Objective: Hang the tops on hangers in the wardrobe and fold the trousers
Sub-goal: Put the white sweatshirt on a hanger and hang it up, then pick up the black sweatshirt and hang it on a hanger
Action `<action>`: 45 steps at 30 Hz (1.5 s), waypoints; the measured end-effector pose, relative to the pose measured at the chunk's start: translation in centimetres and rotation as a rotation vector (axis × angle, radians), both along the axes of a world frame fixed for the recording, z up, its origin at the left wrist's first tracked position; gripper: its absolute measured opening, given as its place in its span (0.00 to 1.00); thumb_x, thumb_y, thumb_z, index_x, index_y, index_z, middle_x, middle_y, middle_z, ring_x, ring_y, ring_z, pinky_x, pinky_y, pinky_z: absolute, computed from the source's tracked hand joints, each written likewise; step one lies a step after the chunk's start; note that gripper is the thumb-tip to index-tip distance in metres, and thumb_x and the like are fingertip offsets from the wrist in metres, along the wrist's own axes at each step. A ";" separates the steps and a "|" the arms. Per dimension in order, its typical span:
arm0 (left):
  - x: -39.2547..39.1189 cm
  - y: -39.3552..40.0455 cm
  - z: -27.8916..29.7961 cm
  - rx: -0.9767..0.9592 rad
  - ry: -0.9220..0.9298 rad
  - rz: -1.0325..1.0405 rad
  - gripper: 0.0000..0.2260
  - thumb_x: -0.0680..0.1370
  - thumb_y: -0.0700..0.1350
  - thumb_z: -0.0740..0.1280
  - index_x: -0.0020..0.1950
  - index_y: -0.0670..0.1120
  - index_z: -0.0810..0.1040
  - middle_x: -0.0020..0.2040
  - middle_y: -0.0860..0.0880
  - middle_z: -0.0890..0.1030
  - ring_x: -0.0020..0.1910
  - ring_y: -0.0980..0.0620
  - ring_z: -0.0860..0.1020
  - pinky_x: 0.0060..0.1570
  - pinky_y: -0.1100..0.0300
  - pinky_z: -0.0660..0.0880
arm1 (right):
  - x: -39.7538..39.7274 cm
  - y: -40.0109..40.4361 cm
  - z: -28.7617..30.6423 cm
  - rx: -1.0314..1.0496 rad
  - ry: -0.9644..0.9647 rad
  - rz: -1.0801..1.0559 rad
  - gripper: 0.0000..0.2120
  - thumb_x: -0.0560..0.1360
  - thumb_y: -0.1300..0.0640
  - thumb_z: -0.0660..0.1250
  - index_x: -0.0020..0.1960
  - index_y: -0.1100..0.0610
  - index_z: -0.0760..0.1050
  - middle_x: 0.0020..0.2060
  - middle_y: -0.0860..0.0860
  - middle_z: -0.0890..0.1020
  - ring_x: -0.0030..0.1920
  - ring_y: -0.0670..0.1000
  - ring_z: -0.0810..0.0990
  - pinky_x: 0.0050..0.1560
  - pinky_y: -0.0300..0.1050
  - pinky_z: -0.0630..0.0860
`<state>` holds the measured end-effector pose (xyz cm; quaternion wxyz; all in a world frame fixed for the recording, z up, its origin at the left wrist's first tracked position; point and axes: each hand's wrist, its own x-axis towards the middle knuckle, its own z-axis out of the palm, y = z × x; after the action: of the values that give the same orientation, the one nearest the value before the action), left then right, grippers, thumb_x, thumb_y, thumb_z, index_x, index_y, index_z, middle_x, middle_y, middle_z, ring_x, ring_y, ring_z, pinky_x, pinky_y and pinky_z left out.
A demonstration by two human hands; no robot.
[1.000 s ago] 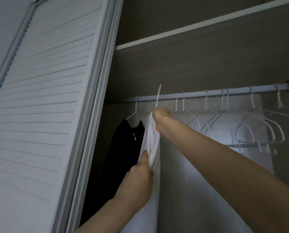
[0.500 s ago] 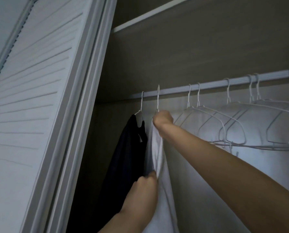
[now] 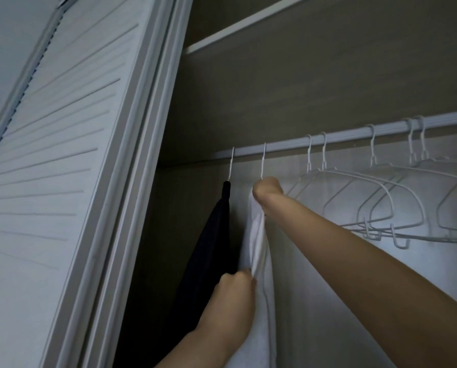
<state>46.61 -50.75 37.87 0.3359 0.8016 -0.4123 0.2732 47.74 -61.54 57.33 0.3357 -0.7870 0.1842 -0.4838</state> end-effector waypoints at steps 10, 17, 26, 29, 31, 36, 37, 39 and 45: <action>-2.4 2.6 -2.7 0.000 -0.023 0.045 0.07 0.84 0.40 0.56 0.56 0.43 0.73 0.47 0.46 0.79 0.40 0.51 0.79 0.40 0.58 0.80 | -3.0 3.1 -2.0 -0.124 0.071 0.085 0.07 0.78 0.63 0.56 0.44 0.62 0.69 0.42 0.61 0.75 0.44 0.60 0.78 0.38 0.47 0.73; -6.0 5.4 -4.0 -0.151 0.118 -0.098 0.03 0.83 0.44 0.59 0.53 0.45 0.70 0.42 0.46 0.79 0.35 0.50 0.79 0.33 0.55 0.79 | -7.0 6.2 -3.6 -0.121 0.107 0.081 0.06 0.77 0.62 0.59 0.49 0.65 0.72 0.47 0.62 0.76 0.44 0.59 0.79 0.40 0.50 0.77; -11.4 15.0 -10.0 -0.033 0.194 -0.015 0.17 0.81 0.41 0.61 0.70 0.45 0.66 0.46 0.43 0.81 0.43 0.43 0.80 0.43 0.45 0.80 | -14.4 11.7 -13.4 -0.501 0.267 -0.087 0.28 0.76 0.54 0.63 0.69 0.66 0.59 0.63 0.67 0.71 0.61 0.65 0.73 0.53 0.48 0.70; -13.4 20.4 -12.2 -0.078 0.247 0.044 0.15 0.82 0.43 0.60 0.68 0.46 0.68 0.49 0.41 0.81 0.46 0.43 0.81 0.46 0.47 0.79 | -17.0 14.7 -18.9 -0.483 0.242 0.073 0.27 0.77 0.54 0.63 0.71 0.63 0.60 0.61 0.61 0.75 0.55 0.58 0.76 0.51 0.45 0.70; -15.1 24.1 -13.9 -0.125 0.296 0.077 0.13 0.82 0.43 0.59 0.66 0.47 0.70 0.48 0.42 0.82 0.44 0.45 0.82 0.45 0.48 0.80 | -18.4 16.9 -22.6 -0.456 0.237 0.183 0.26 0.78 0.54 0.63 0.72 0.60 0.60 0.59 0.57 0.77 0.50 0.53 0.76 0.49 0.42 0.70; -21.4 33.7 -19.7 -0.210 0.407 0.222 0.09 0.81 0.45 0.62 0.61 0.53 0.72 0.43 0.54 0.83 0.40 0.59 0.81 0.36 0.69 0.76 | -23.1 24.3 -31.8 -0.337 0.211 0.495 0.21 0.78 0.53 0.63 0.69 0.55 0.64 0.53 0.48 0.77 0.54 0.48 0.77 0.45 0.34 0.70; -22.9 35.5 -20.9 -0.230 0.417 0.268 0.09 0.81 0.45 0.62 0.60 0.54 0.73 0.42 0.55 0.83 0.40 0.61 0.81 0.36 0.71 0.74 | -24.0 25.9 -33.6 -0.327 0.194 0.550 0.20 0.77 0.53 0.63 0.67 0.54 0.65 0.51 0.46 0.77 0.53 0.47 0.77 0.45 0.33 0.70; -26.4 38.9 -23.3 -0.271 0.428 0.371 0.08 0.80 0.45 0.63 0.56 0.57 0.74 0.39 0.57 0.83 0.39 0.64 0.81 0.37 0.72 0.74 | -25.9 29.0 -37.2 -0.307 0.179 0.669 0.17 0.77 0.53 0.63 0.65 0.50 0.66 0.50 0.44 0.76 0.49 0.40 0.76 0.47 0.33 0.70; -39.2 46.9 -32.7 -0.302 0.518 0.879 0.07 0.78 0.49 0.65 0.54 0.60 0.75 0.37 0.64 0.82 0.38 0.66 0.79 0.35 0.62 0.76 | -32.5 38.3 -47.9 -0.235 0.304 1.068 0.15 0.78 0.52 0.62 0.64 0.48 0.68 0.48 0.39 0.76 0.51 0.38 0.75 0.48 0.28 0.69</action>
<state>7.43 -3.83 5.15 0.3923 0.8827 0.1030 0.2375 15.27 -23.24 9.39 0.4135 -0.8638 -0.2483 -0.1453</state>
